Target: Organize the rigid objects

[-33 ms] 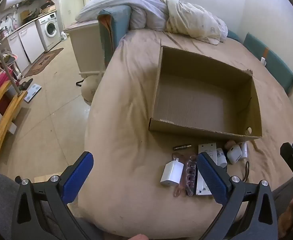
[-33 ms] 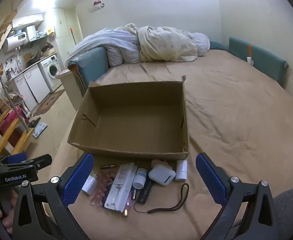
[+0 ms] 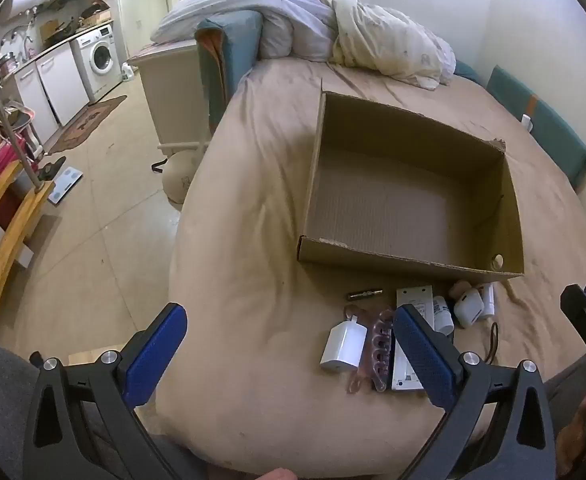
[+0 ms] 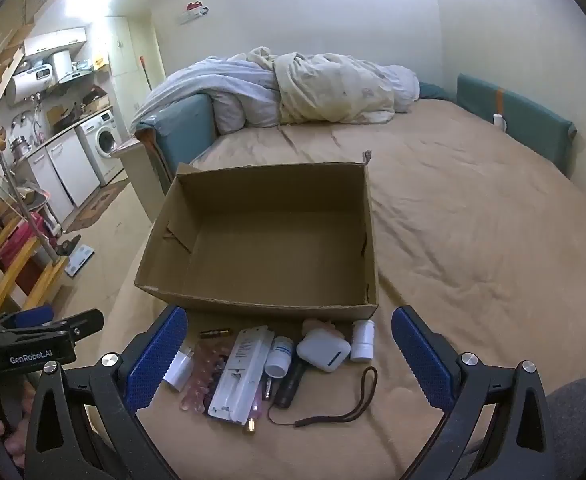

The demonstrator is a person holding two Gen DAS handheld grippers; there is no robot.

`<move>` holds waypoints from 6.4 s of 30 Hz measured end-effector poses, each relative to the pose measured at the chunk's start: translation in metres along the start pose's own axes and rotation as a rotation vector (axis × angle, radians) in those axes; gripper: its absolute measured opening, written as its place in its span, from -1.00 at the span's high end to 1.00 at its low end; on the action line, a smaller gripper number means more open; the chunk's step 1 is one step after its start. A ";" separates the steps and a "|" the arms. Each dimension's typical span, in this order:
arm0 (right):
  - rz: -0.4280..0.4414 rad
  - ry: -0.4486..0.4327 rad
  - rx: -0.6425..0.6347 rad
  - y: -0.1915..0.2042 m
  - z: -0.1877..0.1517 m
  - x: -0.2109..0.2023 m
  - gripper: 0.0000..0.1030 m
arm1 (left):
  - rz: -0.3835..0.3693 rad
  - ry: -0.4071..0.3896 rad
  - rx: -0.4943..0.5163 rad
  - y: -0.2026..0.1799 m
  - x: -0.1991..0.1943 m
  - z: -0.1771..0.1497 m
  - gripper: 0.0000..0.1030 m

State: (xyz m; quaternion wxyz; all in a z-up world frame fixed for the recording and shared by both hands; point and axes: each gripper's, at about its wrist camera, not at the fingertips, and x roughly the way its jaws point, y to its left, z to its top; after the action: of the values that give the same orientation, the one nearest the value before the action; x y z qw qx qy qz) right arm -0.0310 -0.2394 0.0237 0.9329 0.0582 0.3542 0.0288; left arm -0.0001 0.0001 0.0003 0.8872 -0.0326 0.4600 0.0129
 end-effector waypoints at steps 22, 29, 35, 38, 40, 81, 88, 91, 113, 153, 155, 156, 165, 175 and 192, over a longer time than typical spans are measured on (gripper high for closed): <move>0.008 0.008 0.023 -0.003 -0.001 0.001 -1.00 | 0.008 0.010 0.002 0.000 0.003 -0.002 -1.00; 0.008 0.007 0.023 -0.004 0.000 0.001 -1.00 | 0.010 0.008 0.001 0.002 0.003 -0.003 -1.00; 0.007 0.007 0.022 -0.004 0.000 0.001 -1.00 | 0.013 0.010 -0.001 0.001 0.002 -0.002 -1.00; 0.006 0.007 0.022 -0.003 0.000 0.000 -1.00 | 0.014 0.011 -0.002 0.001 0.001 -0.001 -1.00; 0.005 0.008 0.026 -0.005 0.001 0.000 -1.00 | 0.014 0.011 -0.002 0.001 0.001 -0.001 -1.00; -0.001 0.006 0.037 -0.010 0.002 0.001 -1.00 | 0.021 0.032 0.013 0.002 0.006 -0.005 -1.00; 0.001 0.011 0.037 -0.011 0.001 0.001 -1.00 | 0.024 0.036 0.014 0.001 0.006 -0.005 -1.00; 0.002 0.010 0.033 -0.012 -0.002 0.002 -1.00 | 0.027 0.036 0.012 0.001 0.007 -0.005 -1.00; 0.012 0.033 0.046 -0.007 -0.002 0.002 -1.00 | 0.029 0.067 -0.010 0.011 0.013 -0.001 -1.00; 0.267 0.816 0.524 -0.085 -0.025 0.187 -0.29 | -0.162 0.618 0.200 -0.053 0.155 -0.011 0.35; 0.239 0.817 0.527 -0.083 -0.026 0.192 -0.29 | -0.158 0.604 0.216 -0.058 0.157 -0.015 0.44; 0.232 0.822 0.523 -0.082 -0.027 0.196 -0.29 | -0.156 0.600 0.218 -0.059 0.154 -0.014 0.45; 0.179 0.814 0.464 -0.068 -0.030 0.211 -0.15 | -0.149 0.563 0.211 -0.062 0.147 -0.005 0.52; 0.240 0.788 0.371 -0.050 -0.027 0.170 -0.15 | -0.149 0.483 0.192 -0.048 0.120 -0.008 0.53; 0.350 0.589 0.246 -0.043 0.036 0.085 -0.15 | -0.167 0.268 0.159 -0.044 0.021 0.044 0.53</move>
State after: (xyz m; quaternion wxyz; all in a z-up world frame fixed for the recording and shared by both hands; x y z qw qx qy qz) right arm 0.0572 -0.2774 -0.0112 0.7578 0.2191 0.5932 0.1607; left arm 0.0499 -0.0411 0.0101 0.8158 -0.0021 0.5692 -0.1019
